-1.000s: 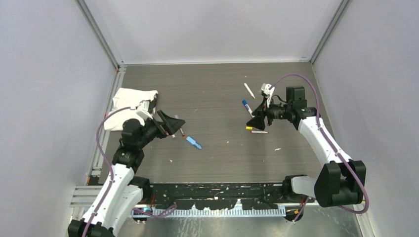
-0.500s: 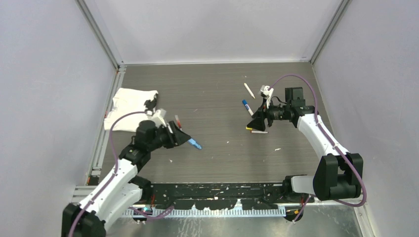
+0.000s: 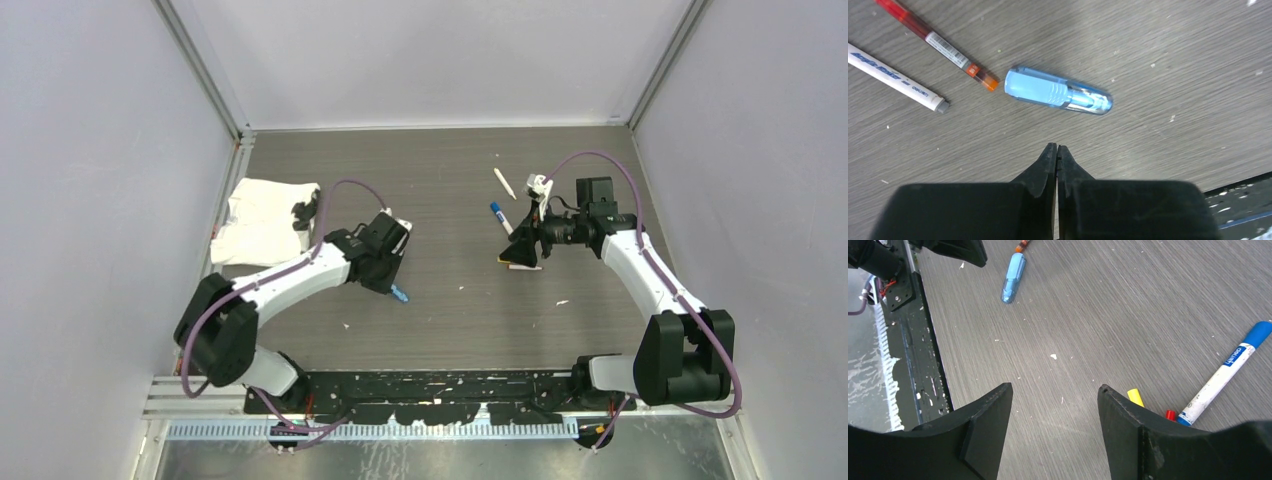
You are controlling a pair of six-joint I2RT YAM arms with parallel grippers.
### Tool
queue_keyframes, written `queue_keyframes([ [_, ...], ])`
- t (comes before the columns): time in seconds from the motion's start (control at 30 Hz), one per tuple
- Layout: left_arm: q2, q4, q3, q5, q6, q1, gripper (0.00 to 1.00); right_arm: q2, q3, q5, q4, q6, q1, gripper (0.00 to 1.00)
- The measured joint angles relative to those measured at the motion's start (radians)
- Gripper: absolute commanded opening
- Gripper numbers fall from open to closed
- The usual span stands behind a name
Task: Insert the pens into the pen caps
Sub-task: Move the pen to the center of the board.
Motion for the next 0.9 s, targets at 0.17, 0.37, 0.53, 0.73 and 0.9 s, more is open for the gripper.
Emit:
queue_keyframes([
  [0.17, 0.146, -0.082, 0.056, -0.002, 0.028, 0.0, 0.01, 0.0, 0.0, -0.005, -0.016, -0.005, 0.0, 0.69],
  [0.37, 0.28, -0.126, 0.104, 0.013, 0.044, 0.0, 0.05, 0.0, 0.002, -0.013, -0.027, -0.014, 0.0, 0.69],
  [0.53, 0.328, -0.113, 0.146, 0.015, 0.047, 0.0, 0.11, 0.0, 0.002, -0.018, -0.034, -0.022, 0.0, 0.69],
  [0.73, 0.367, -0.024, 0.205, -0.023, 0.042, 0.017, 0.17, 0.0, 0.002, -0.022, -0.039, -0.024, 0.0, 0.69],
  [0.9, 0.379, 0.124, 0.212, -0.014, 0.016, 0.095, 0.22, -0.001, 0.002, -0.026, -0.039, -0.026, 0.0, 0.69],
])
